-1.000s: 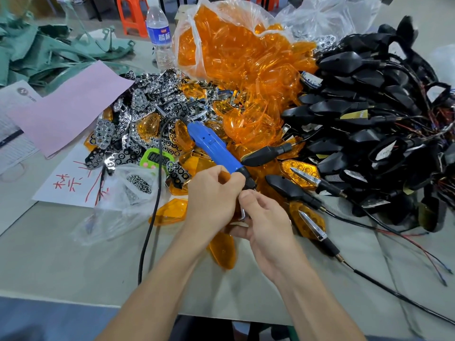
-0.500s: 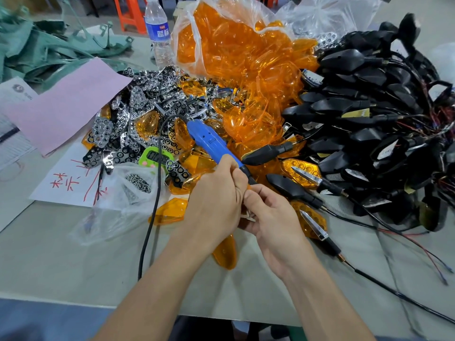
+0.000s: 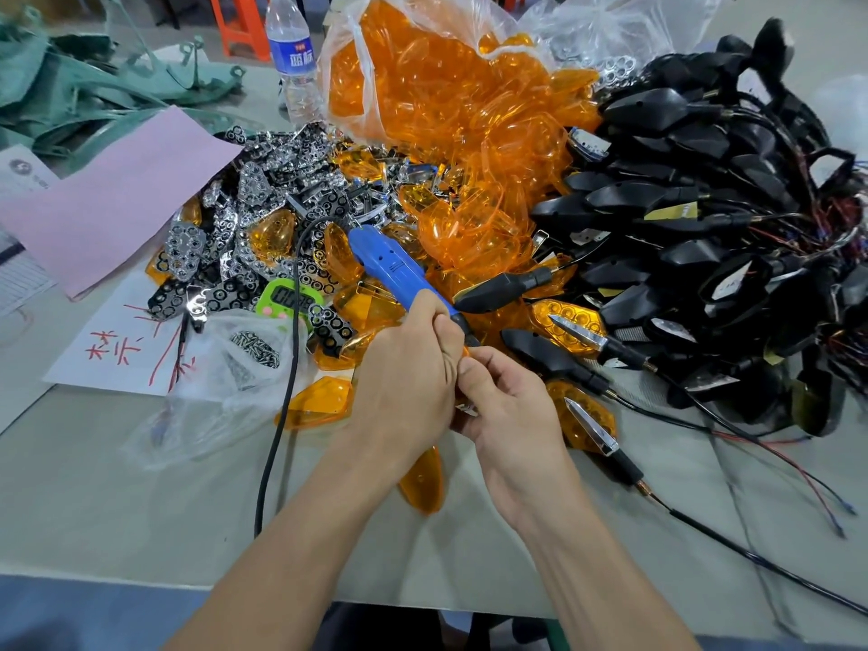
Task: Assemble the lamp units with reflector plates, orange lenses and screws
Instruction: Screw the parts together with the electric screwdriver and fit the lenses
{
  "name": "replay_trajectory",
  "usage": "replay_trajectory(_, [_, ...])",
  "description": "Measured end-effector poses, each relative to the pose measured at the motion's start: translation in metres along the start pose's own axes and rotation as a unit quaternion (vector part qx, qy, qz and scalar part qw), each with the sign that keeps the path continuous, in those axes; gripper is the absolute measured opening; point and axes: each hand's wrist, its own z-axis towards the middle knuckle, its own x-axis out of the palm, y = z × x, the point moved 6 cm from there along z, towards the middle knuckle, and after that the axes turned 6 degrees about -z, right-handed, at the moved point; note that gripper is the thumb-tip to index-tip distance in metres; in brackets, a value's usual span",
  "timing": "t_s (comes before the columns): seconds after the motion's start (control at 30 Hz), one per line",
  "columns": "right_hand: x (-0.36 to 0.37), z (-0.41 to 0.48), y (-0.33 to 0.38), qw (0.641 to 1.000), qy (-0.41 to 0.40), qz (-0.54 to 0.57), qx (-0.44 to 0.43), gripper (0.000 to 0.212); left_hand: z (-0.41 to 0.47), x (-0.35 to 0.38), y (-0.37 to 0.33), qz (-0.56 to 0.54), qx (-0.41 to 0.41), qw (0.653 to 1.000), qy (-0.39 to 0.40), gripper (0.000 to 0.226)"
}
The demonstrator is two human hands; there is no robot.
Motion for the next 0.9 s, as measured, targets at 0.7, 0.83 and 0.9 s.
replay_trajectory(0.7, [-0.034,0.014,0.039,0.946,-0.177,-0.210,-0.171,0.030,-0.001,0.010,0.042,-0.389,-0.331,0.858,0.061,0.034])
replay_trajectory(0.83, [-0.039,0.015,0.042,0.938,-0.158,-0.249,-0.183,0.029,-0.001,0.007,0.040,-0.400,-0.350,0.838,0.119,0.031])
replay_trajectory(0.9, [-0.039,0.012,0.046,0.918,-0.151,-0.301,-0.208,0.026,-0.002,0.007,0.038,-0.402,-0.350,0.839,0.109,0.029])
